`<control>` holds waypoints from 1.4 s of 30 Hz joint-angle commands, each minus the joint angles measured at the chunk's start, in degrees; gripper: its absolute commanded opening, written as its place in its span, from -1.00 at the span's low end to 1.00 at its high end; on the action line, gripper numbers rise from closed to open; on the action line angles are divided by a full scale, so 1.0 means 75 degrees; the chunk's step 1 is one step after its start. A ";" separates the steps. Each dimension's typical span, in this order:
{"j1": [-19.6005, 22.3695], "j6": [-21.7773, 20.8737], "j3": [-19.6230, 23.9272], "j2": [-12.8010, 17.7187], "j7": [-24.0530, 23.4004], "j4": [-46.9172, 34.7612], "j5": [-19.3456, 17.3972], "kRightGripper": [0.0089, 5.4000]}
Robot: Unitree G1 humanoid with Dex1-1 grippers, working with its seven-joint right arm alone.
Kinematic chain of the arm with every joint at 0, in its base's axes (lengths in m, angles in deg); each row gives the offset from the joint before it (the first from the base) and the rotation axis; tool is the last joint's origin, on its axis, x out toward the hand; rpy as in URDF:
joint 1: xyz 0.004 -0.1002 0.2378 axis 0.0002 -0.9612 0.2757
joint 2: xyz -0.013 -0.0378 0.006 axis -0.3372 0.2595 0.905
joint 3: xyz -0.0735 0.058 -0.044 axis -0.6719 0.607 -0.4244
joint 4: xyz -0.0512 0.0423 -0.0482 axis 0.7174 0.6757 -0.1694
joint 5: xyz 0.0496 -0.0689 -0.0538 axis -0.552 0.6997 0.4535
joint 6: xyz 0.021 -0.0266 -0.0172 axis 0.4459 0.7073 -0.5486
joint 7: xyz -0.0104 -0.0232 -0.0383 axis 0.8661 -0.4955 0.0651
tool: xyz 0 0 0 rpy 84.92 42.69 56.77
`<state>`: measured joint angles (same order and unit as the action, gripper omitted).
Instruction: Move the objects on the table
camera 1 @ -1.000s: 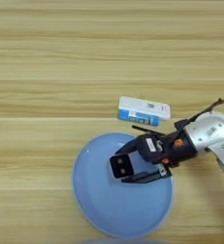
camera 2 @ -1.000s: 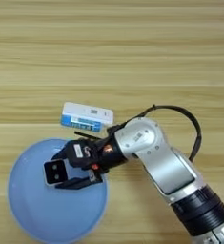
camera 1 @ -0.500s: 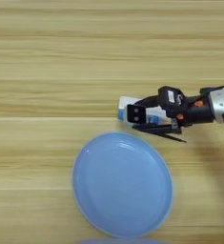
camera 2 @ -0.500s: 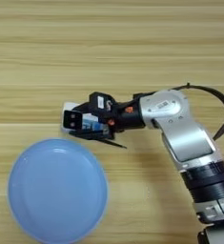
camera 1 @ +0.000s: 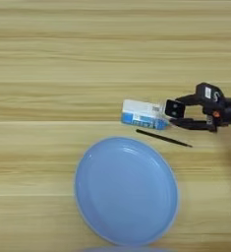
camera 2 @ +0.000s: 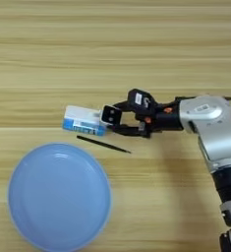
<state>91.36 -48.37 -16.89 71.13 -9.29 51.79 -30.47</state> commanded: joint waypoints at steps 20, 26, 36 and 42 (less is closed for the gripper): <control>0.1947 -0.2437 -0.0385 0.0059 -0.0994 0.4736 0.1531 -0.08; 0.2124 -0.2764 -0.0490 -0.0042 -0.1125 0.5334 0.1681 0.05; 0.2227 -0.2437 -0.0095 -0.0184 -0.0828 0.4444 0.1107 0.53; 0.1951 -0.1923 0.0086 -0.0320 -0.0613 0.3055 0.0682 0.82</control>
<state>103.18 -63.92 -18.20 67.04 -12.50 80.19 -23.37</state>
